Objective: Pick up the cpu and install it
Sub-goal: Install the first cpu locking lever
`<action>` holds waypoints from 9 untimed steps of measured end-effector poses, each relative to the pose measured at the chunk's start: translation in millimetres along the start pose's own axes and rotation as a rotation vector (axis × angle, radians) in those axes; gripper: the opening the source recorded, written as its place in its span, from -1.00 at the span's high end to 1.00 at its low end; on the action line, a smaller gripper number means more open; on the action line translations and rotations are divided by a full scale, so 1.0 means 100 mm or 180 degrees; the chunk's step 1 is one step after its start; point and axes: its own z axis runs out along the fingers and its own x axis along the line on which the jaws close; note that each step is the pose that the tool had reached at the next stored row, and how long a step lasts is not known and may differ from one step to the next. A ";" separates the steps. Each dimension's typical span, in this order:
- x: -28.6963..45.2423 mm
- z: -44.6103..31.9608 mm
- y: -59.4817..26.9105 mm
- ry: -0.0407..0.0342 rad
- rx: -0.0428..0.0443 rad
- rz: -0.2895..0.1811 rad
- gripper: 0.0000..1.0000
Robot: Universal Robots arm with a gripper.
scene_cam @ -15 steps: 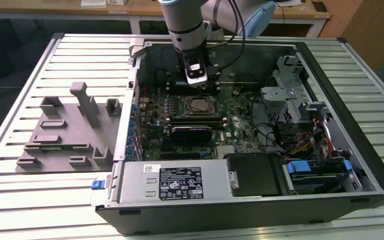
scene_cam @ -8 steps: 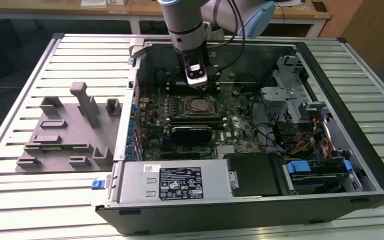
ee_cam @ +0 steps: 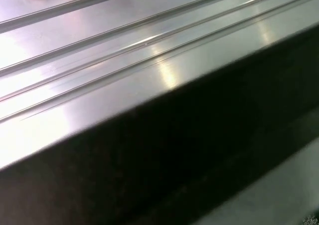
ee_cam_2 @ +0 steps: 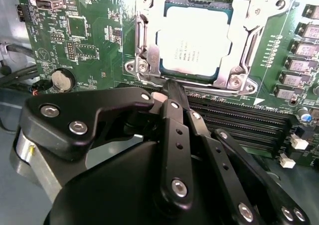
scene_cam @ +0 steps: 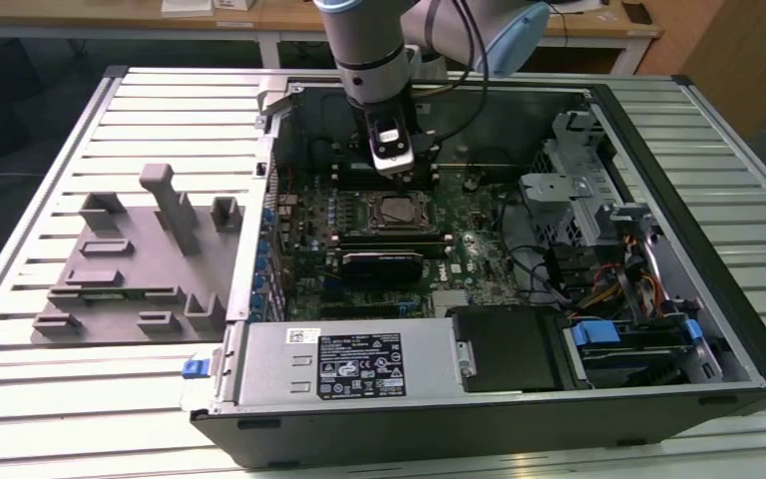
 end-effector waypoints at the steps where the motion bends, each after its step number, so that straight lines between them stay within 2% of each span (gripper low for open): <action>1: 0.000 0.001 -0.001 -0.0001 0.0002 -0.0001 0.79; 9: -0.013 0.006 -0.009 -0.0002 0.0004 -0.0002 0.79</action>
